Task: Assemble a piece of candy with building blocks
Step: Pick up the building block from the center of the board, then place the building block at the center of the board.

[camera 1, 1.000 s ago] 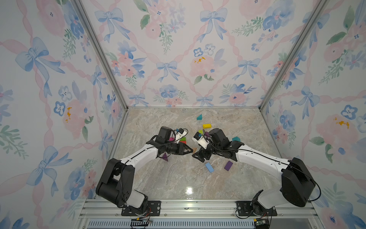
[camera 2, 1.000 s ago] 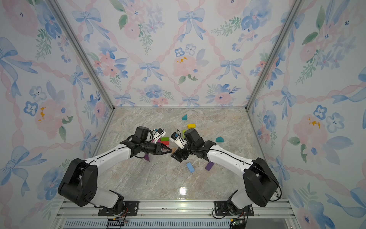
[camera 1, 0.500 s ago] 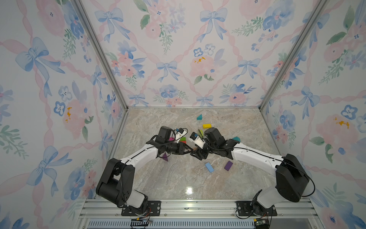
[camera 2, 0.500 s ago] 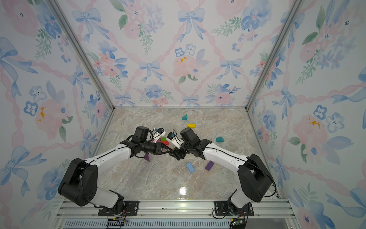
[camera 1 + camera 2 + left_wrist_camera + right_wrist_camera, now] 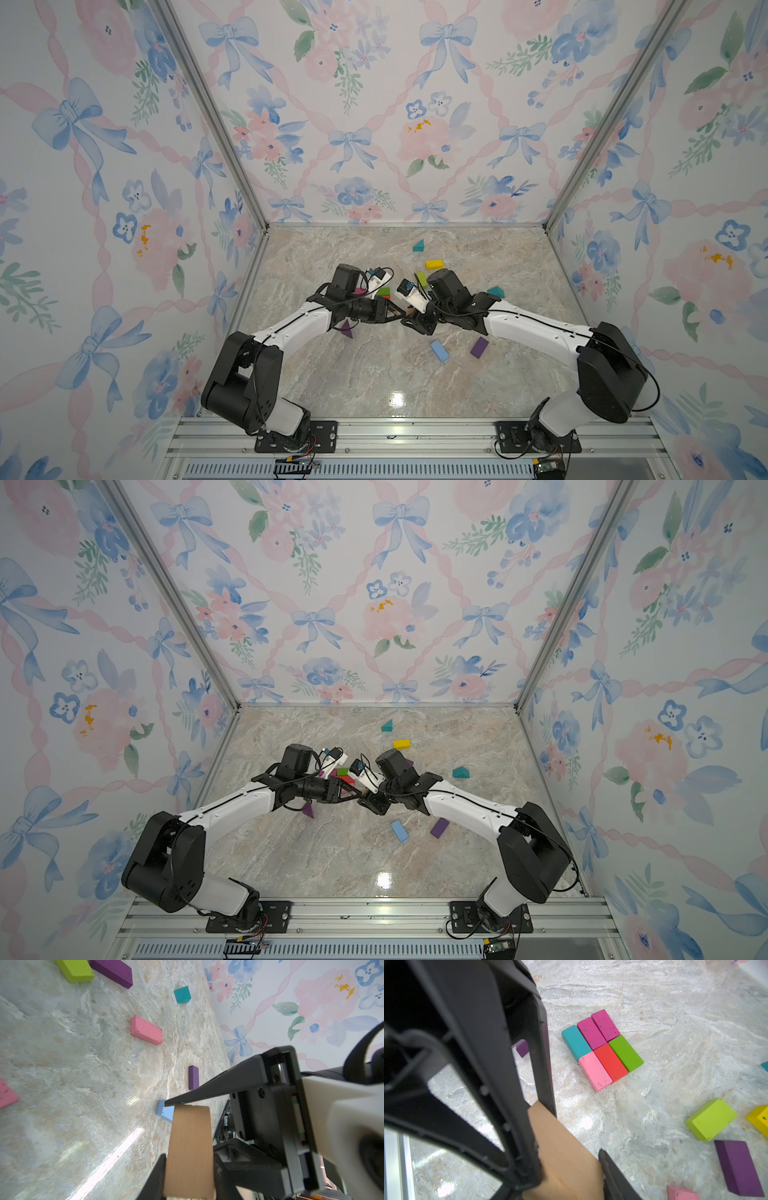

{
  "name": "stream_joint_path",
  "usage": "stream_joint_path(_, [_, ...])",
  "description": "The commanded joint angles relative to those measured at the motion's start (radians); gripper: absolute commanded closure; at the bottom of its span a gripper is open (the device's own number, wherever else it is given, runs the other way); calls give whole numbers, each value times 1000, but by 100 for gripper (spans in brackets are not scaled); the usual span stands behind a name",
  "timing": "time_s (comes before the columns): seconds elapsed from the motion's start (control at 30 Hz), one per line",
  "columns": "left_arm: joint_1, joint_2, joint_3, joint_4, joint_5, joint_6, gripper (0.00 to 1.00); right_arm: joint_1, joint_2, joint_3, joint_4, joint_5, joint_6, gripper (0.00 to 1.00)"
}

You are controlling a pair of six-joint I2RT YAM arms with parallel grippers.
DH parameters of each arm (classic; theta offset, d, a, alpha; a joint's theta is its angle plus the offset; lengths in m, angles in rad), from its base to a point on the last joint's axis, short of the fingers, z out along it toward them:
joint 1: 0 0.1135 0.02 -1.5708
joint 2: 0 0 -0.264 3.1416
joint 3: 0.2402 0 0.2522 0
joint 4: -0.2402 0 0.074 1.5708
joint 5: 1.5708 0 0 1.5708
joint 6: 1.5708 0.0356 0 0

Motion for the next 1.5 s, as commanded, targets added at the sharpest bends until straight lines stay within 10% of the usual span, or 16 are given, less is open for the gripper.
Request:
stream_joint_path(0.0, [-9, 11, 10, -2, 31, 6, 95, 9, 1, 18, 45, 41, 17, 43])
stream_joint_path(0.63, [-13, 19, 11, -1, 28, -1, 98, 6, -40, -19, 86, 44, 27, 56])
stream_joint_path(0.97, [23, -10, 22, -1, 13, 4, 64, -26, -98, -83, 44, 44, 58, 58])
stream_joint_path(1.47, [149, -128, 1, 5, -154, -22, 56, -102, 22, 33, -115, 92, 117, 57])
